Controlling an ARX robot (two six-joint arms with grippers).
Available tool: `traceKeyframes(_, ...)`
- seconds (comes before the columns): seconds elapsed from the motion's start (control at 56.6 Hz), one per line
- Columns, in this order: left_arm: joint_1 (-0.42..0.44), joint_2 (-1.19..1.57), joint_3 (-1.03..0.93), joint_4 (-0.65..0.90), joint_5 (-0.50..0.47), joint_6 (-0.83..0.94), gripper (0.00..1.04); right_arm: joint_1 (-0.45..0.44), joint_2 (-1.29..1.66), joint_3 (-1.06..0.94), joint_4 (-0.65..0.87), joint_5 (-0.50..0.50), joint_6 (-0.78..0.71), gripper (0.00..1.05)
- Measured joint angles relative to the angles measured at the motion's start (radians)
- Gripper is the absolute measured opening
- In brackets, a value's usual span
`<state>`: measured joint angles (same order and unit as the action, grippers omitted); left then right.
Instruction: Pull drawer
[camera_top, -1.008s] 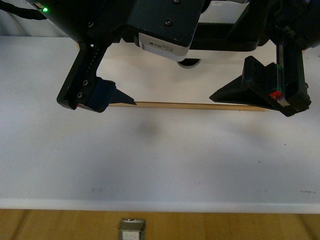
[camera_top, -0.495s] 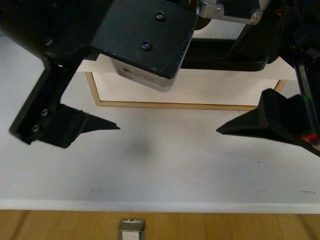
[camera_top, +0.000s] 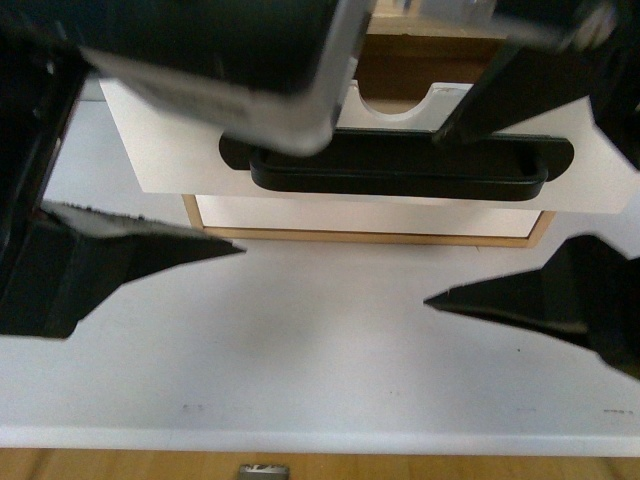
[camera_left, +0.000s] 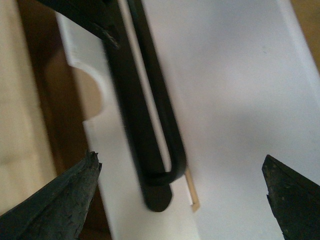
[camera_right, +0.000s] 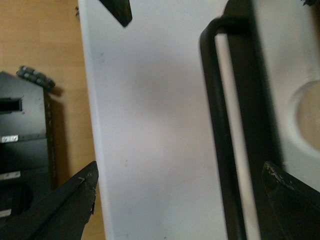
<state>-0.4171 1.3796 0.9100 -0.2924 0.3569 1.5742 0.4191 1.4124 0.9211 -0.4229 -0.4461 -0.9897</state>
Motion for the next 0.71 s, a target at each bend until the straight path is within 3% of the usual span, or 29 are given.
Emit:
traceKeyframes(0.177,0.044,-0.131,-0.077,0.156,0.067,-0.131,0.98,-0.042,-0.159,-0.058,0.126,-0.018,0.093,0.96)
traceKeyframes(0.301,0.102,-0.243,-0.192,0.404,0.075,-0.31,0.98,-0.071,-0.282,-0.155,0.327,0.051,0.208,0.96)
traceKeyframes(0.46,0.165,-0.363,-0.331,0.674,-0.031,-0.544,0.98,-0.091,-0.396,-0.287,0.557,0.173,0.334,0.96)
traceKeyframes(0.548,0.203,-0.438,-0.444,0.836,-0.173,-0.745,0.98,-0.094,-0.488,-0.389,0.697,0.292,0.438,0.96)
traceKeyframes(0.619,0.222,-0.504,-0.515,0.843,-0.24,-0.863,0.98,-0.089,-0.557,-0.455,0.723,0.358,0.482,0.96)
traceKeyframes(0.707,0.251,-0.644,-0.605,0.726,-0.254,-1.069,0.98,-0.08,-0.678,-0.563,0.738,0.468,0.553,0.96)
